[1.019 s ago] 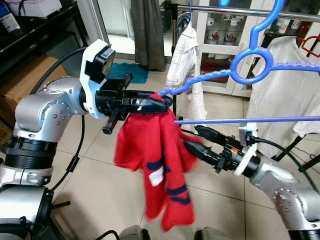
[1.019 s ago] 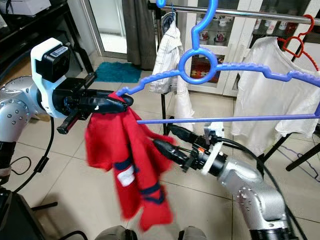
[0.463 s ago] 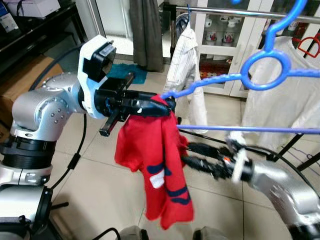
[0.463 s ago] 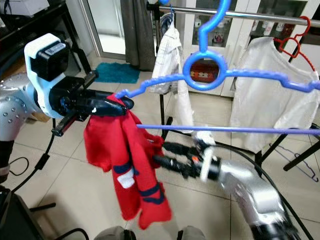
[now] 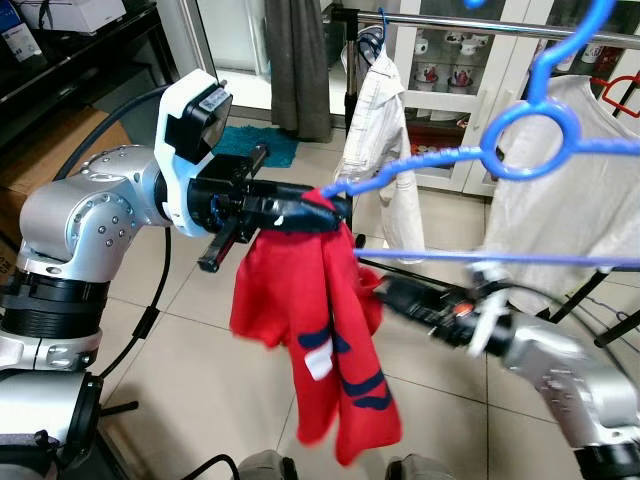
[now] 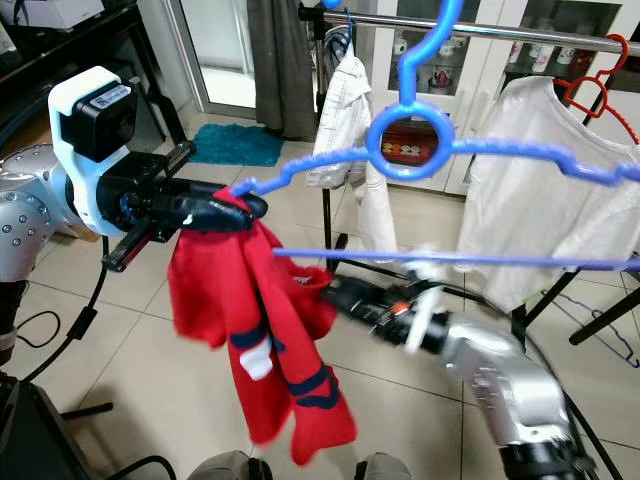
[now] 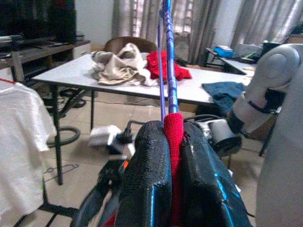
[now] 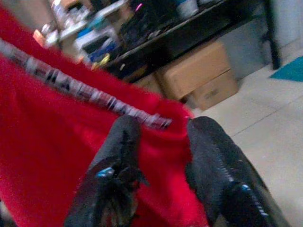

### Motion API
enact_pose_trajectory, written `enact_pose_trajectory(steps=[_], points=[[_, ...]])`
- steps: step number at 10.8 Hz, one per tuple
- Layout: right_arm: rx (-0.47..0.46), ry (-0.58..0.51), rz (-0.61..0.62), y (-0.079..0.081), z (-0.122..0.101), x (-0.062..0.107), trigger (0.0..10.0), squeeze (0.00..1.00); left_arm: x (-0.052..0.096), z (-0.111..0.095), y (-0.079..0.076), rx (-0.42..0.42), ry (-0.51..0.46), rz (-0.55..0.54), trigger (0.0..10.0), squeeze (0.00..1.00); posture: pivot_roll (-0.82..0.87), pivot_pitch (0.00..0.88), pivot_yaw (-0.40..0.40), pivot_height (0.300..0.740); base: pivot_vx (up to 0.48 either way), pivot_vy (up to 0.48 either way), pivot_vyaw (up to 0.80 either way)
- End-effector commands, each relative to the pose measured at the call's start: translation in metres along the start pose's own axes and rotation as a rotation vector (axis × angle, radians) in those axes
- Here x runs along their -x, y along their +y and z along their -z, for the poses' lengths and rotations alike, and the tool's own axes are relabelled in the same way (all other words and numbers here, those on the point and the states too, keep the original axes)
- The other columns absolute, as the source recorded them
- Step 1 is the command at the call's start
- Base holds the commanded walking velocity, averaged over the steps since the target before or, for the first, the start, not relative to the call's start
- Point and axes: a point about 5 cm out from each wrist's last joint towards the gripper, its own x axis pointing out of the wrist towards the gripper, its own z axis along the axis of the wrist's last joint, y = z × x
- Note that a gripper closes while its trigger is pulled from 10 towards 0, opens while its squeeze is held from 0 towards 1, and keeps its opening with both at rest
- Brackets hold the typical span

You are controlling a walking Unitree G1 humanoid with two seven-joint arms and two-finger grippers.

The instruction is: Hang hanger

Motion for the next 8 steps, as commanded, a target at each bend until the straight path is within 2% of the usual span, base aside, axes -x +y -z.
enact_pose_trajectory(steps=[1, 2, 3, 6, 7, 8], points=[[-0.005, -0.071, 0.054, -0.004, -0.007, 0.009, 0.0, 0.00, 0.008, -0.003, 0.000, -0.028, 0.008, -0.056, 0.0, 0.00, -0.13, 0.000, 0.078, 0.740, 0.000, 0.000, 0.00], [-0.035, -0.168, 0.106, -0.005, -0.015, 0.024, 0.0, 0.00, 0.013, 0.000, 0.004, -0.042, 0.024, -0.112, 0.0, 0.00, -0.13, 0.000, 0.078, 0.740, 0.000, 0.000, 0.00], [-0.047, -0.214, 0.115, -0.003, -0.019, 0.035, 0.0, 0.00, 0.017, 0.004, 0.009, -0.066, 0.045, -0.171, 0.0, 0.00, -0.14, 0.000, 0.088, 0.740, 0.000, 0.000, 0.00], [-0.044, -0.221, 0.105, 0.010, -0.019, 0.050, 0.0, 0.00, 0.023, 0.008, 0.012, -0.086, 0.058, -0.230, 0.0, 0.00, -0.14, 0.000, 0.088, 0.740, 0.000, 0.000, 0.00], [0.026, -0.165, 0.244, 0.000, -0.014, 0.047, 10.0, 0.00, 0.019, 0.011, 0.009, -0.043, 0.063, -0.156, 0.0, 0.00, -0.16, 0.000, 0.110, 0.740, 0.000, 0.000, 0.00], [0.042, -0.159, 0.240, 0.000, -0.014, 0.041, 10.0, 0.37, 0.018, 0.013, 0.009, -0.022, 0.070, -0.126, 0.0, 0.00, -0.16, 0.000, 0.116, 0.740, 0.000, 0.000, 0.00]])
